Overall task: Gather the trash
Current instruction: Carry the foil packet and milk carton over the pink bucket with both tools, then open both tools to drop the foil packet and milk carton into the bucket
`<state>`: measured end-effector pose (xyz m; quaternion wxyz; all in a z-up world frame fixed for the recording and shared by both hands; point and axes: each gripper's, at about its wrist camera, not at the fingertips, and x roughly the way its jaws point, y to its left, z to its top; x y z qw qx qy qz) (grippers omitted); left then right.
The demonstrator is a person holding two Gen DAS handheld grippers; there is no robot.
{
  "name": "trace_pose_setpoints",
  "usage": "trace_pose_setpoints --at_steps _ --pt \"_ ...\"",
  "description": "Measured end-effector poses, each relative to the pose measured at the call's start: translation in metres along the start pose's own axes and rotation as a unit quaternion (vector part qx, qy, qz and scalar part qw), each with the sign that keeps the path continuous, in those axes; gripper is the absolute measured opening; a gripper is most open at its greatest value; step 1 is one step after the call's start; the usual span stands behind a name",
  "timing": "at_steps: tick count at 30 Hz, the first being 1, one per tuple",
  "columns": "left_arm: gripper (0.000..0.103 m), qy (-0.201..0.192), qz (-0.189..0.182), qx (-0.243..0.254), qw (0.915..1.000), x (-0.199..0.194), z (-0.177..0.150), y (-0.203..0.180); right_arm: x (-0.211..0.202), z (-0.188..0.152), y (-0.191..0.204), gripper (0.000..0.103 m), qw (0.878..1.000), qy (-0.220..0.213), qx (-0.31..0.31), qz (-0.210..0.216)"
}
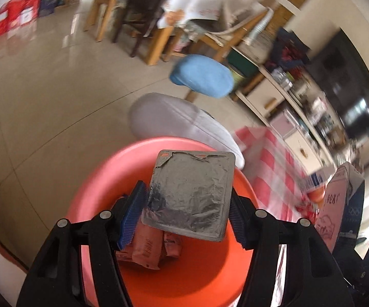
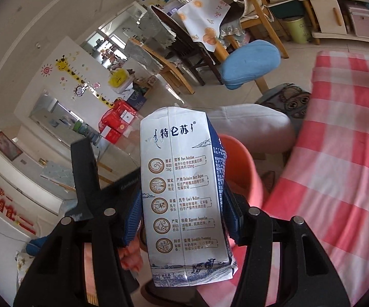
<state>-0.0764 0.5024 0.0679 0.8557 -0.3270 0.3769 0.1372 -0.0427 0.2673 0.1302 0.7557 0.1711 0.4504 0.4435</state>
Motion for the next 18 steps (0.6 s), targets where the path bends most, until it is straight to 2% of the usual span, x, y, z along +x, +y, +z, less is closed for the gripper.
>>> trace_pose_setpoints --at_steps 1,2,3,4,6,9,13,18 --pt "0.071 -0.003 0.004 -0.014 0.9999 0.0 0.002 0.006 0.007 0.002 0.0 0.064 1.0 0.002 0.002 0.003" --pt "0.072 -0.009 0.01 -0.028 0.9995 -0.002 0.002 0.013 0.012 0.004 0.001 0.069 1.0 0.004 0.004 0.009" --pt "0.073 -0.012 0.011 -0.033 0.9993 -0.003 0.002 0.016 0.017 0.004 0.001 0.079 1.0 0.001 0.005 0.007" --pt "0.074 -0.014 0.013 -0.037 0.9991 -0.003 0.002 0.018 0.018 0.004 0.001 0.082 1.0 -0.003 0.005 -0.002" --pt "0.08 -0.018 0.016 -0.038 0.999 -0.003 0.003 0.02 0.018 0.001 -0.001 0.082 1.0 -0.009 0.006 -0.007" --pt "0.083 -0.031 0.022 -0.026 0.9989 -0.008 0.001 0.016 0.007 -0.009 -0.008 0.086 1.0 -0.021 0.01 -0.015" --pt "0.088 -0.058 0.026 -0.001 0.998 -0.016 -0.001 0.001 -0.011 -0.02 -0.021 0.089 0.998 -0.033 -0.002 -0.056" --pt "0.09 -0.116 -0.005 0.023 0.993 -0.03 -0.005 -0.016 -0.032 -0.037 -0.036 0.091 0.993 -0.038 -0.024 -0.109"
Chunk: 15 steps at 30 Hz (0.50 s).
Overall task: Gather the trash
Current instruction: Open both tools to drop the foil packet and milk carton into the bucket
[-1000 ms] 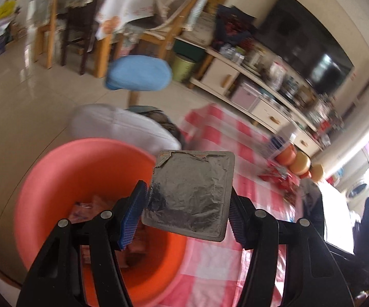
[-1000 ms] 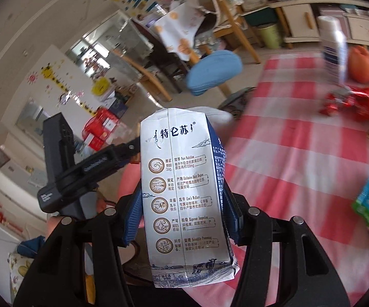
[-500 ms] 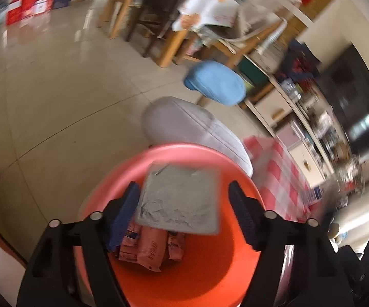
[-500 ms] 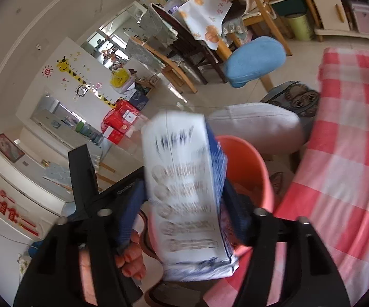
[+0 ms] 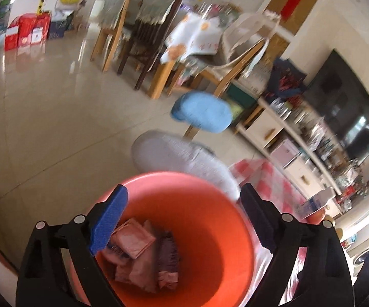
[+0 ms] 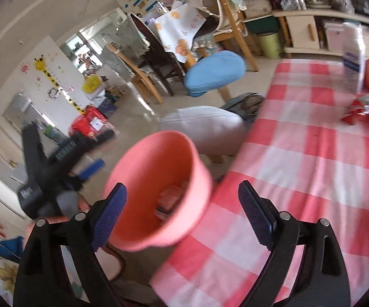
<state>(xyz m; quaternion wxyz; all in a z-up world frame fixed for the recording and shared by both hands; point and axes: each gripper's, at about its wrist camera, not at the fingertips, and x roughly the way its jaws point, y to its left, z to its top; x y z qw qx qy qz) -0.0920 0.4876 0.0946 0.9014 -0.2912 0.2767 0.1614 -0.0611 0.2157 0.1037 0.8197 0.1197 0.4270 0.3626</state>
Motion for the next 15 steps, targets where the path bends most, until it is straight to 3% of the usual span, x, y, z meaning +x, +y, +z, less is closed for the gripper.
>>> trace_pose_setpoints --at_steps 4,15 --pt "0.091 -0.049 -0.017 0.066 0.9965 -0.012 -0.004 -0.029 -0.014 -0.014 -0.011 0.093 0.999 -0.004 -0.019 -0.028" --pt "0.091 -0.056 -0.048 0.143 0.987 -0.027 -0.018 -0.09 -0.046 -0.043 -0.029 0.097 0.994 -0.023 -0.061 -0.083"
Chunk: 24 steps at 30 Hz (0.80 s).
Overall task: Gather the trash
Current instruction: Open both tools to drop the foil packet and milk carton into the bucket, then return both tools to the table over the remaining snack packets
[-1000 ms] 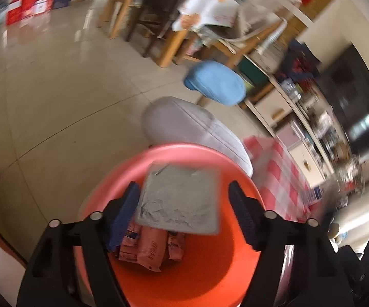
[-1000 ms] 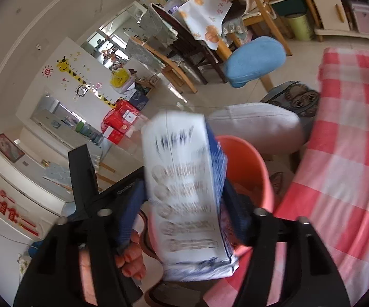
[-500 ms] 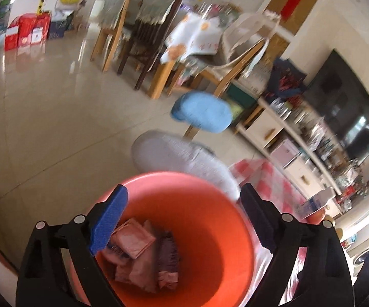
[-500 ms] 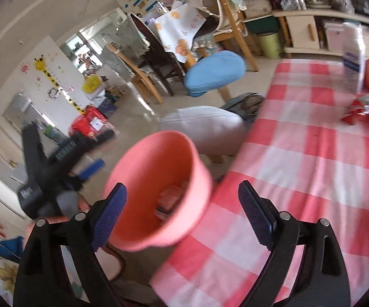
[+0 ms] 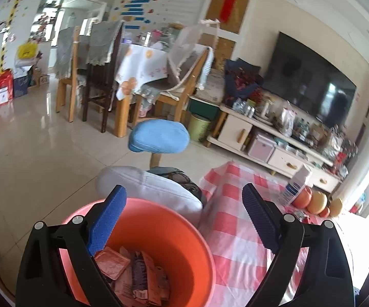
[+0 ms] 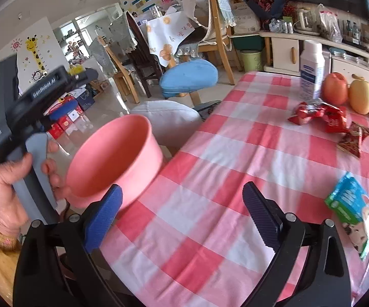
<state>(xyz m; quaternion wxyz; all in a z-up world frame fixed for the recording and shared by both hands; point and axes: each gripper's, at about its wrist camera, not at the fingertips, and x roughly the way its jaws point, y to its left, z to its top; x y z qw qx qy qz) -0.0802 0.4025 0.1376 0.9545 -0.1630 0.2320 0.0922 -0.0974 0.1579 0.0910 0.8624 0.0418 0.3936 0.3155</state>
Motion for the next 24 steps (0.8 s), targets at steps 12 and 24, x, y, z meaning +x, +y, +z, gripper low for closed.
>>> trace_pose_setpoints --at_steps 12,24 --pt "0.091 0.109 -0.025 0.039 0.9929 0.025 -0.006 -0.055 -0.024 -0.02 -0.03 0.098 1.0 -0.002 0.006 -0.018" --pt "0.091 0.138 -0.049 0.085 0.9856 0.038 -0.018 -0.119 -0.057 -0.028 -0.064 0.098 0.999 -0.015 -0.006 -0.038"
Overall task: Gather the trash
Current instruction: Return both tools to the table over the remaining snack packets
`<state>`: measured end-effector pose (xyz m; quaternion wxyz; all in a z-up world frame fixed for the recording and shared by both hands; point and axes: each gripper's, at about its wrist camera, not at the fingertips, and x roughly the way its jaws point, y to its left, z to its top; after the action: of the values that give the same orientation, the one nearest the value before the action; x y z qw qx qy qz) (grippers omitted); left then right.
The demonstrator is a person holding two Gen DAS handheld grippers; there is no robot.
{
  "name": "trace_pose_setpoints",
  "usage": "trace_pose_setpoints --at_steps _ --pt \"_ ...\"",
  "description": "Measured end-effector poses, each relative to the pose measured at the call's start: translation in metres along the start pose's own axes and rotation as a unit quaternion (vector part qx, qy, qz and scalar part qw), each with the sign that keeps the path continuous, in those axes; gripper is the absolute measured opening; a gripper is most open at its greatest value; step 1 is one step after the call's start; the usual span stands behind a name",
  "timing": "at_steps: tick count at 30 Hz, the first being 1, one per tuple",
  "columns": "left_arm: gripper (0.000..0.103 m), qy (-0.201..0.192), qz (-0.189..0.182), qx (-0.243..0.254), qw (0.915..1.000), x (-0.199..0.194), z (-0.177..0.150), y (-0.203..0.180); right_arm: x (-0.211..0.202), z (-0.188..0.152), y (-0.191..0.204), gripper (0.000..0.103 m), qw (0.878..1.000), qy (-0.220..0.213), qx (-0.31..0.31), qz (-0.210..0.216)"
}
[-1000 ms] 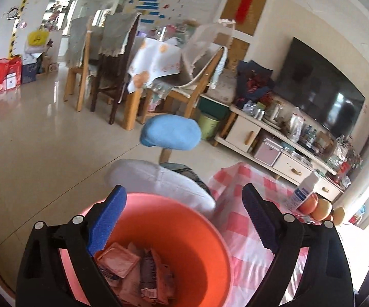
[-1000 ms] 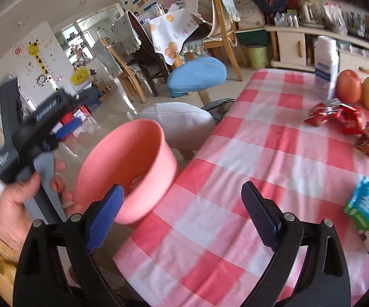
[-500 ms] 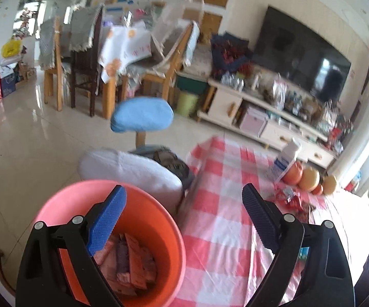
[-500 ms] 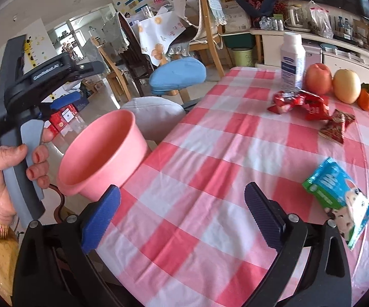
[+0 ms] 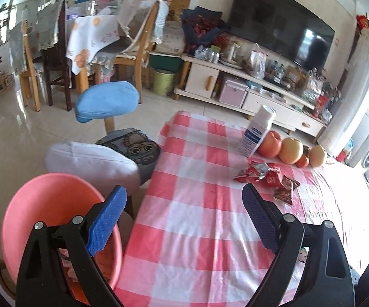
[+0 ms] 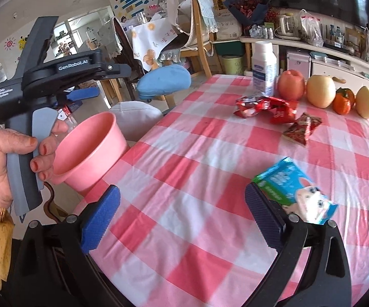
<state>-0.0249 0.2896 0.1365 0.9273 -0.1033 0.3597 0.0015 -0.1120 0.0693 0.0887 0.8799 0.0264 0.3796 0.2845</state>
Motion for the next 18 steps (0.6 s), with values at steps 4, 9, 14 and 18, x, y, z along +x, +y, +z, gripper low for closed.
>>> trace_pose_setpoints --at_steps 4,9,14,18 --pt "0.091 0.007 -0.003 0.021 0.9998 0.007 0.001 -0.021 -0.009 -0.003 -0.016 0.098 1.0 -0.005 0.005 -0.004" --pt "0.091 0.019 -0.01 0.05 0.9985 0.019 0.0 -0.049 -0.018 -0.007 -0.036 0.098 1.0 -0.011 0.015 -0.004" --pt "0.091 0.029 -0.018 0.082 0.9961 0.035 -0.001 -0.078 -0.026 -0.01 -0.058 0.098 1.0 -0.01 0.019 -0.005" --pt "0.091 0.03 -0.026 0.103 0.9939 0.045 0.0 -0.099 -0.03 -0.011 -0.077 0.098 1.0 -0.01 0.023 -0.013"
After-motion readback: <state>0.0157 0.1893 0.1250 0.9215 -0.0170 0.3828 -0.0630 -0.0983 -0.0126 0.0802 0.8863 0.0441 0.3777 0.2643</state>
